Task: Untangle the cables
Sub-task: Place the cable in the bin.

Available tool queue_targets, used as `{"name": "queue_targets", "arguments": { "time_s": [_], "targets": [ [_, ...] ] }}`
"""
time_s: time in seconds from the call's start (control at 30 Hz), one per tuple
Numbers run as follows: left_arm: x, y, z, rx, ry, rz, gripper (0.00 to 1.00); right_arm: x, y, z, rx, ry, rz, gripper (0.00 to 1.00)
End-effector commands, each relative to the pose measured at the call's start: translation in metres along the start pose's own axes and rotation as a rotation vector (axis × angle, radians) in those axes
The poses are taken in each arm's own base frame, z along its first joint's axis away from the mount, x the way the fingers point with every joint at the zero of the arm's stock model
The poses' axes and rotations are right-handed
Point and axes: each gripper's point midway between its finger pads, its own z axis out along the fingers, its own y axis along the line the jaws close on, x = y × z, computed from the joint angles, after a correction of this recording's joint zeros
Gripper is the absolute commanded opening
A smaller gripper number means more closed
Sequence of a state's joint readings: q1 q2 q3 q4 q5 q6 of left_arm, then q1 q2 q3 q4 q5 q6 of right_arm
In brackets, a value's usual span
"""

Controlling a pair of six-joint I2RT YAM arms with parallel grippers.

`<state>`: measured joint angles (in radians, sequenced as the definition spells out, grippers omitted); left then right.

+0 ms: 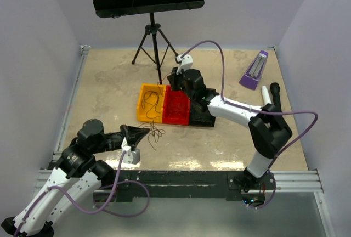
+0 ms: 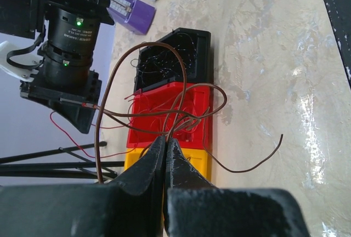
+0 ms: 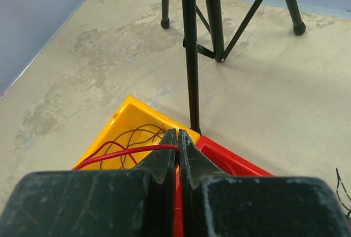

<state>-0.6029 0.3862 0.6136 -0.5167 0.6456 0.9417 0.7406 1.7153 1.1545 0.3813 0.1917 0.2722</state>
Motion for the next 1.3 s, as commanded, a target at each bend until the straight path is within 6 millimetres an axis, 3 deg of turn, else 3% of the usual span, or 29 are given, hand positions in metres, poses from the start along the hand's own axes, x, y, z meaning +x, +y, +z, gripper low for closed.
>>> {"name": "queue_targets", "arguments": {
  "time_s": [0.0, 0.17, 0.27, 0.47, 0.83, 1.1, 1.2, 1.27],
  "targets": [
    [-0.013, 0.019, -0.003, -0.055, -0.028, 0.027, 0.00, 0.010, -0.005, 0.007, 0.048, -0.001, 0.069, 0.00],
    [-0.013, 0.022, -0.004, -0.071, -0.020, 0.033, 0.00, 0.042, -0.021, 0.016, 0.212, 0.112, 0.033, 0.00],
    [-0.012, 0.025, -0.004, -0.083, -0.017, 0.036, 0.00, 0.071, -0.039, 0.016, 0.336, 0.205, 0.015, 0.00],
    [-0.010, 0.024, -0.002, -0.082, -0.017, 0.032, 0.00, 0.094, -0.054, 0.001, 0.427, 0.270, 0.033, 0.00],
    [-0.015, 0.042, -0.007, -0.162, -0.013, 0.044, 0.00, 0.152, -0.041, 0.021, 0.417, 0.390, 0.117, 0.00],
    [-0.012, 0.041, -0.007, -0.164, -0.003, 0.046, 0.00, 0.198, -0.044, 0.019, 0.456, 0.458, 0.202, 0.00],
    [-0.012, 0.041, -0.006, -0.159, -0.004, 0.049, 0.00, 0.203, -0.041, 0.014, 0.441, 0.476, 0.207, 0.00],
    [-0.011, 0.040, -0.006, -0.157, -0.001, 0.049, 0.00, 0.189, -0.036, 0.011, 0.411, 0.464, 0.215, 0.02]
  ]
}}
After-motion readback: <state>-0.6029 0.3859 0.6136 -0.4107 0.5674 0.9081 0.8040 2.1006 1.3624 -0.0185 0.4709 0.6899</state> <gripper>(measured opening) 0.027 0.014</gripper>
